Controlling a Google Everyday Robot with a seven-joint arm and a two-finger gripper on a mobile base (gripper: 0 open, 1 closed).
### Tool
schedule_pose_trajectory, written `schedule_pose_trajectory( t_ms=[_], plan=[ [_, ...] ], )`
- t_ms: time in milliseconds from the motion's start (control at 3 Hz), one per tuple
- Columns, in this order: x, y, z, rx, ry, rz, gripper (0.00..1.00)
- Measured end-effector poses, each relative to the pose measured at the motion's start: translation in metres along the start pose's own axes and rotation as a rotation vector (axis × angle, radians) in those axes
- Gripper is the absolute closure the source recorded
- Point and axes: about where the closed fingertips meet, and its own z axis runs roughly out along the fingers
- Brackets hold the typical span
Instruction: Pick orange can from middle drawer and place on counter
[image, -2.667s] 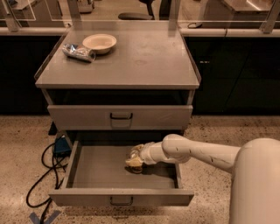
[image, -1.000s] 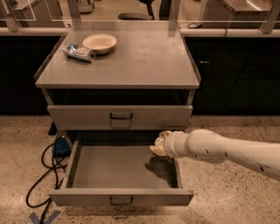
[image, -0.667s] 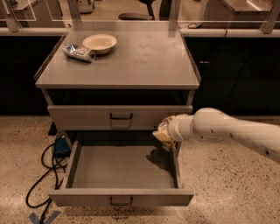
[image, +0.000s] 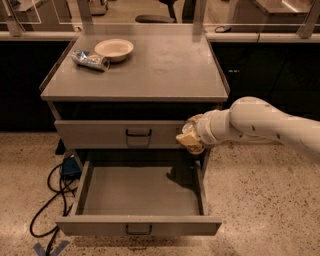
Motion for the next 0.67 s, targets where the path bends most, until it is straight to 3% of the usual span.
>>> schedule_pose_trajectory(
  t_ms=[667],
  plan=[
    [-0.102, -0.019, -0.084, 0.076, -0.037, -0.136, 1.00]
  ],
)
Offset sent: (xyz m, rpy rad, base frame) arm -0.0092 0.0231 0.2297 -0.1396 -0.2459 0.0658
